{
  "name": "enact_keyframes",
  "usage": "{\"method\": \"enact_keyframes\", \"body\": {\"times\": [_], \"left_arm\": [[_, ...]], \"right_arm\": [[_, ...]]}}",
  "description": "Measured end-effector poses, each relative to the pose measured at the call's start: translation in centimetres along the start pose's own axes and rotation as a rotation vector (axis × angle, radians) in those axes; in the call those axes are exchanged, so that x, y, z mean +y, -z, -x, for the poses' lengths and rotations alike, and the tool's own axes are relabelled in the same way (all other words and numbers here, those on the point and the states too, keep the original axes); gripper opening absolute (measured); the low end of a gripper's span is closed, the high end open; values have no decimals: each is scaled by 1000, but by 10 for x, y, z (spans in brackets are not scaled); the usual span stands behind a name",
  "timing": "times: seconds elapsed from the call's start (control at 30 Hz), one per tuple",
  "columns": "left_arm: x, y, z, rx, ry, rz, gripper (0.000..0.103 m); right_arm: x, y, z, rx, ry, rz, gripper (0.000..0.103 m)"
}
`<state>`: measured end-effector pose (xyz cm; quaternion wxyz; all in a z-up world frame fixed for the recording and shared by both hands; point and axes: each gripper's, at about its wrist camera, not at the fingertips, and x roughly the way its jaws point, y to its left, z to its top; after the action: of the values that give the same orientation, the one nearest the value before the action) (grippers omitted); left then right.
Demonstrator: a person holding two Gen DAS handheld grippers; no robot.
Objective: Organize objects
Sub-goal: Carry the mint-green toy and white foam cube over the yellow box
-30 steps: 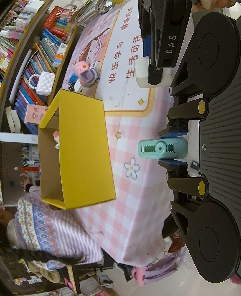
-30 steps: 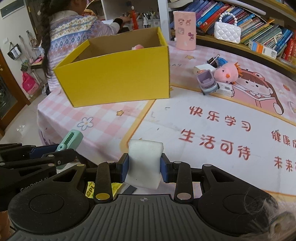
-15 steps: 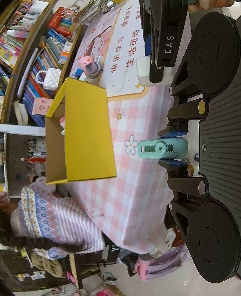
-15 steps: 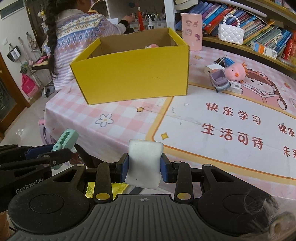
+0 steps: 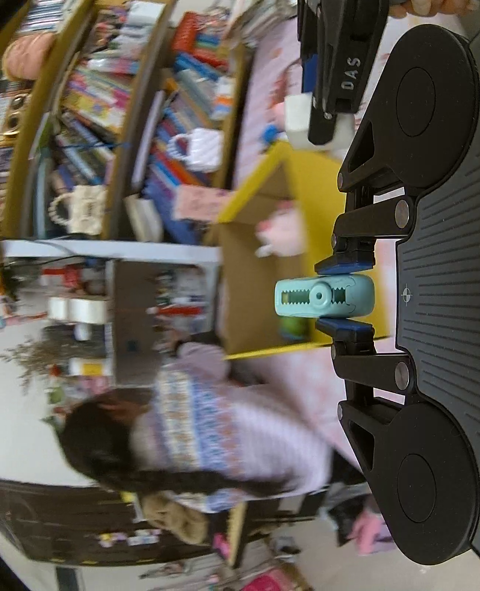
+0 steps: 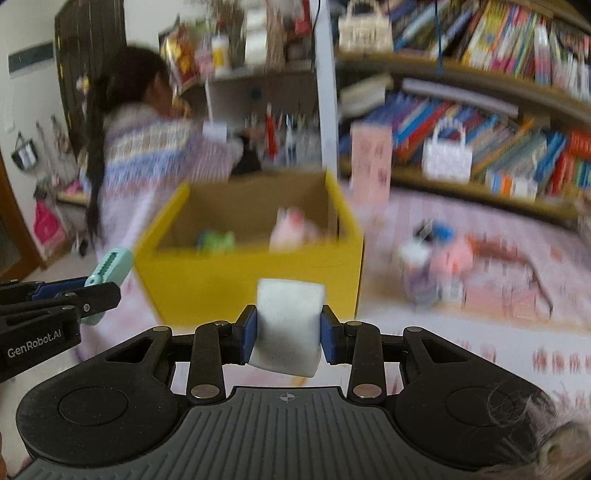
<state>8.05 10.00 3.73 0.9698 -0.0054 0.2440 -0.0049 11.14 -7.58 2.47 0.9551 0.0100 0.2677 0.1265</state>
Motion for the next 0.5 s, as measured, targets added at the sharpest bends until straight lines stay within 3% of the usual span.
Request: {"method": "enact_keyframes", "body": {"times": [0.23, 0.5], "left_arm": [[-10, -35, -45, -36, -27, 3, 23], [-27, -36, -95, 39, -58, -43, 23]], "right_arm": [[-11, -56, -34, -114, -23, 43, 32], [-14, -70, -87, -73, -86, 141, 32]]}}
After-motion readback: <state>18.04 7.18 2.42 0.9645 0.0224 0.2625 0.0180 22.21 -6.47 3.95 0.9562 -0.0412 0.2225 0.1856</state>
